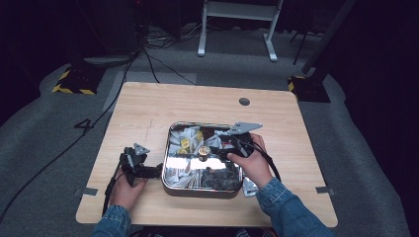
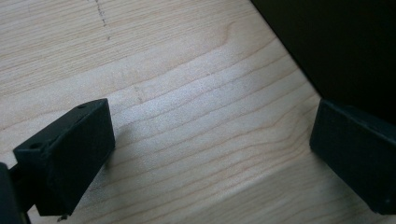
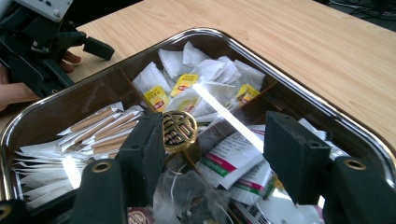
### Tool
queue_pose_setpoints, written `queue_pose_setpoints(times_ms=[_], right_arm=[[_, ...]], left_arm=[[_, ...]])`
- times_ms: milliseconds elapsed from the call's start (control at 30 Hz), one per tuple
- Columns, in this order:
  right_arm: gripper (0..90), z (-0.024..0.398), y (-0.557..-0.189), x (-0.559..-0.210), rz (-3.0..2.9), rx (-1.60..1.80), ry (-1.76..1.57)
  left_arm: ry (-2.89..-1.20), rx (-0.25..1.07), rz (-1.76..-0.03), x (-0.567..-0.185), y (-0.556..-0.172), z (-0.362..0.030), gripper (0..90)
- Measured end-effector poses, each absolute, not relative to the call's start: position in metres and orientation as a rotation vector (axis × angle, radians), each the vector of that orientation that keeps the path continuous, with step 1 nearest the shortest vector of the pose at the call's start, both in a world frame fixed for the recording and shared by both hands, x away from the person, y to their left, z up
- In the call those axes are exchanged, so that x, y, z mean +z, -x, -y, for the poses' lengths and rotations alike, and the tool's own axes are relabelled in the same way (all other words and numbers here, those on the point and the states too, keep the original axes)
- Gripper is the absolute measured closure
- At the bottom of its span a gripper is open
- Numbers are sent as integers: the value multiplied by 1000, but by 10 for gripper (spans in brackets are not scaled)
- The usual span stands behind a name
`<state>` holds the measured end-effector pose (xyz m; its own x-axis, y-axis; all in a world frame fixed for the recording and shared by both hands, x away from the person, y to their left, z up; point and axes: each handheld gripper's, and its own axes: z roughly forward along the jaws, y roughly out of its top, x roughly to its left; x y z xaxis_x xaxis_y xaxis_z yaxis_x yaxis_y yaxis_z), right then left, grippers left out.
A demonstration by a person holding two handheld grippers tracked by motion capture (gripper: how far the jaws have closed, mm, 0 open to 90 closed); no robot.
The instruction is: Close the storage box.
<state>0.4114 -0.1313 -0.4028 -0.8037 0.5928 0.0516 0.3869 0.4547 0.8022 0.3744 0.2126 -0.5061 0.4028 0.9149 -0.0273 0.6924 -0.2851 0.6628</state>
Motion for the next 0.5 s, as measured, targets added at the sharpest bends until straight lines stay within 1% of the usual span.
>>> queue_pose_setpoints(times_ms=[267, 500], right_arm=[[389, 155, -405, -392, -2411, 1260, -864], [385, 185, -400, -392, -2356, 1284, -926]], left_arm=[[-2069, 486, -1365, -506, -374, -213, 2], [-2067, 487, -1370, -506, -372, -214, 2]])
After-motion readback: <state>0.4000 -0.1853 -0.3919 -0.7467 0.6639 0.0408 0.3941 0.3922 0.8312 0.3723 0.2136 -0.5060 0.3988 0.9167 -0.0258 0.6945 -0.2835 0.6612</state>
